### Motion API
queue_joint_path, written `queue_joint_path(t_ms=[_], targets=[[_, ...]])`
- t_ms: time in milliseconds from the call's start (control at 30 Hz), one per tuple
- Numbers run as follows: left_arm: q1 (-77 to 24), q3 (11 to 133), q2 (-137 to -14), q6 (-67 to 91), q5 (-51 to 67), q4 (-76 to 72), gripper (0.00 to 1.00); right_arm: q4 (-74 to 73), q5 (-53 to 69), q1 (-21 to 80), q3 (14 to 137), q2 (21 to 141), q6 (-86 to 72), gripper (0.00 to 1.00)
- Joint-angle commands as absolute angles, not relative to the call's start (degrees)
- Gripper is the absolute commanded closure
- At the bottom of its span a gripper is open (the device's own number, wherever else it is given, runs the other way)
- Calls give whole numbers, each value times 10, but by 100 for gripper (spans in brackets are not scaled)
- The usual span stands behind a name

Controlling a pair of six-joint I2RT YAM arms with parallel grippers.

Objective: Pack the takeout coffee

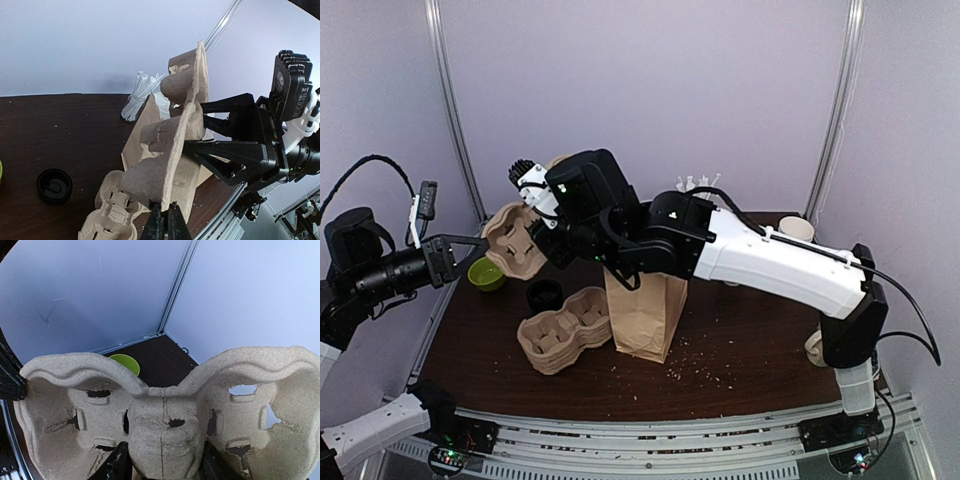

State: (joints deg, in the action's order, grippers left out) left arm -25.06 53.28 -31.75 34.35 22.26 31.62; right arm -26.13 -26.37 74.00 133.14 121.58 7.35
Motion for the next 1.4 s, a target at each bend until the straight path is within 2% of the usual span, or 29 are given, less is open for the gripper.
queue_joint_path(t_ms=[0, 167, 233, 433, 567, 733, 833, 900, 1167, 1367], targets=[[-247, 548, -312, 335, 233, 299, 100, -252, -275, 745, 1340, 1221, 78, 56], [-247, 547, -311, 337, 232, 298, 98, -252, -279, 748, 1335, 1219, 83, 60], [-247, 546, -310, 338, 230, 298, 92, -251, -281, 749, 1331, 1218, 84, 61], [-246, 546, -308, 340, 226, 298, 64, -246, -286, 750, 1323, 1211, 85, 61], [-247, 547, -307, 340, 224, 298, 52, -241, -290, 751, 1315, 1203, 84, 61], [-247, 550, -300, 341, 204, 299, 18, -232, -290, 751, 1310, 1185, 80, 61], [-247, 554, -291, 346, 179, 301, 4, -228, -287, 752, 1306, 1171, 75, 61], [-246, 557, -286, 350, 163, 301, 2, -226, -284, 752, 1303, 1160, 70, 61], [-246, 562, -270, 360, 106, 301, 2, -218, -280, 752, 1290, 1108, 60, 61], [-247, 533, -266, 342, 76, 250, 2, -246, -324, 751, 1274, 1057, 74, 61]])
